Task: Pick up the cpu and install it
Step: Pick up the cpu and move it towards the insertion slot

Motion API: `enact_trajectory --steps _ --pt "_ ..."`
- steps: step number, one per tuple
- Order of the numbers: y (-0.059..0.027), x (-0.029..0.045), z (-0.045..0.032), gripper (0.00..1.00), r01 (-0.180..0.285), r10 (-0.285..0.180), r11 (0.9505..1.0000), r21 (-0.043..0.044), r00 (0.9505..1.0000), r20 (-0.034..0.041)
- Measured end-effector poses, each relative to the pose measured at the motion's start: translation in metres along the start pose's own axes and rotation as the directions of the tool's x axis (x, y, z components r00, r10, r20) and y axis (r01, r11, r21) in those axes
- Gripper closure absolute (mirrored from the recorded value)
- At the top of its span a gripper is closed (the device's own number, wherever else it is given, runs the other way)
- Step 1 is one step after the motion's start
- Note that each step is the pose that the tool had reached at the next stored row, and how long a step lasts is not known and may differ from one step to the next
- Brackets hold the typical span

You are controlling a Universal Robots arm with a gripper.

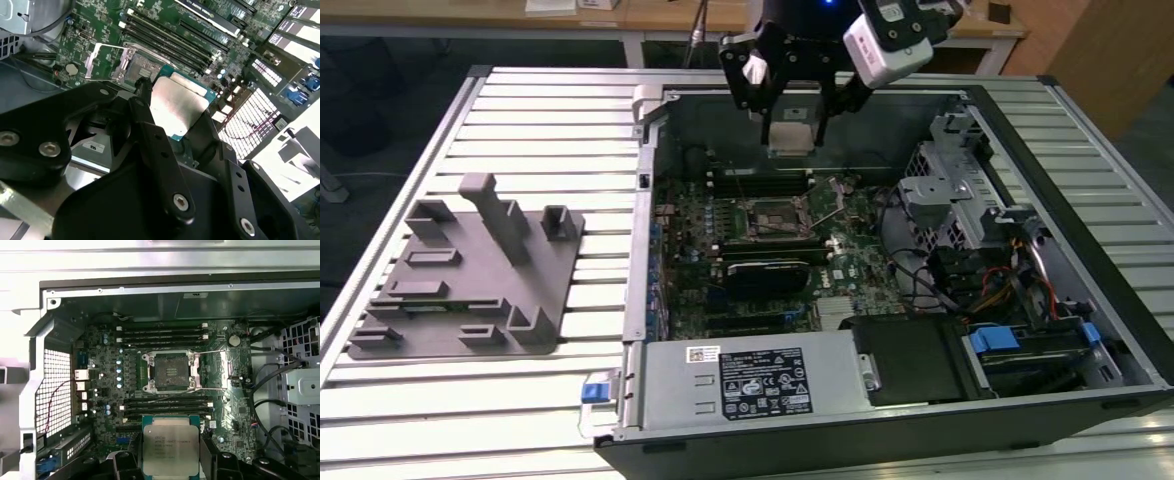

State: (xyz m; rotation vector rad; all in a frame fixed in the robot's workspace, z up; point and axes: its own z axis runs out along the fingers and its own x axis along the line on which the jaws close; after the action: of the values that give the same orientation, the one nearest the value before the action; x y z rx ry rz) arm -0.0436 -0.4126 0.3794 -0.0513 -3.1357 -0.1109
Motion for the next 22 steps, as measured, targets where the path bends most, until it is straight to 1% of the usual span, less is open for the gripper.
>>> enact_trajectory --steps 4,18,22 --pt "-0.0003 -0.0007 0.0048 0.46 0.0 0.0 1.0 0.0001 1.0 0.0" --pt "0.0005 -0.0022 0.0258 0.46 0.0 0.0 1.0 0.0005 1.0 0.0" --pt "0.0002 -0.0032 0.0331 0.46 0.0 0.0 1.0 0.0006 1.0 -0.0002"
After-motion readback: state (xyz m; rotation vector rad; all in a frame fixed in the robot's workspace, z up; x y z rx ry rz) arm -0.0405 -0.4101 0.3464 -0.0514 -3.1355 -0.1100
